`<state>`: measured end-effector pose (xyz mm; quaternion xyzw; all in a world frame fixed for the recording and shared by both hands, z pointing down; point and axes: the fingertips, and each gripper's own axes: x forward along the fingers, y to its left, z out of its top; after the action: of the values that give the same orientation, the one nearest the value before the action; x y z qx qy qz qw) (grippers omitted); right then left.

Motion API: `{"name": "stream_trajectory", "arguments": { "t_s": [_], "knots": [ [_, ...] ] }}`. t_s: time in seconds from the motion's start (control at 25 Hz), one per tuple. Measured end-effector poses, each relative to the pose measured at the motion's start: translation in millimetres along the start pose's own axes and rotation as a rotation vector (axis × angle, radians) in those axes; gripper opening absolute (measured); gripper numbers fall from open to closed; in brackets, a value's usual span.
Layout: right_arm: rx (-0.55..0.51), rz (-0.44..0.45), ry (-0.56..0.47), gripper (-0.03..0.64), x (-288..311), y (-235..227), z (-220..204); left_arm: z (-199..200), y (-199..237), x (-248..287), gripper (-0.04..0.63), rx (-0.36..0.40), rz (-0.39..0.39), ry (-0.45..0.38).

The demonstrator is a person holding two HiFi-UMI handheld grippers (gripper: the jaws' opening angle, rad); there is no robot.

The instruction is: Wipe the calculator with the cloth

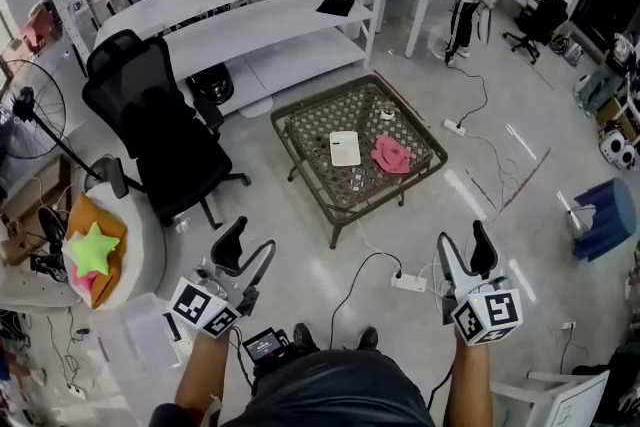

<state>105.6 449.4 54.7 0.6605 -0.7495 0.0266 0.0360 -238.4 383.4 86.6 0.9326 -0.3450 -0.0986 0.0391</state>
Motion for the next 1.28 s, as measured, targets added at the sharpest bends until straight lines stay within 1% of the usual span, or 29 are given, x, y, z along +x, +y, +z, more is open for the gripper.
{"name": "stream_trajectory", "arguments": {
  "t_s": [0.16,0.28,0.4,0.52,0.64,0.76,0.92,1.0,1.12,1.28],
  "knots": [
    [-0.020,0.009,0.021,0.281,15,27,5,3,23,0,0.305,-0.012,-0.016,-0.022],
    [-0.039,0.030,0.036,0.281,27,39,7,2,32,1,0.305,-0.027,-0.012,-0.040],
    [-0.045,0.047,0.045,0.281,40,37,5,-4,38,8,0.305,-0.044,0.000,-0.040],
    [-0.036,0.063,0.057,0.281,58,26,-2,-12,41,21,0.305,-0.047,0.012,-0.022],
    [-0.015,0.084,0.062,0.281,78,5,-10,-24,41,43,0.305,-0.032,0.029,0.013],
    [0.029,0.119,0.065,0.281,99,-25,-27,-34,38,69,0.305,-0.015,0.058,0.060],
    [0.066,0.166,0.055,0.281,127,-76,-35,-45,24,115,0.305,0.007,0.100,0.107],
    [0.086,0.191,0.060,0.281,141,-106,-42,-50,17,144,0.307,-0.001,0.121,0.121],
    [0.124,0.241,0.080,0.281,161,-138,-54,-57,13,174,0.307,-0.041,0.174,0.148],
    [0.142,0.287,0.080,0.281,185,-175,-61,-71,7,213,0.307,-0.025,0.203,0.191]
  ]
}}
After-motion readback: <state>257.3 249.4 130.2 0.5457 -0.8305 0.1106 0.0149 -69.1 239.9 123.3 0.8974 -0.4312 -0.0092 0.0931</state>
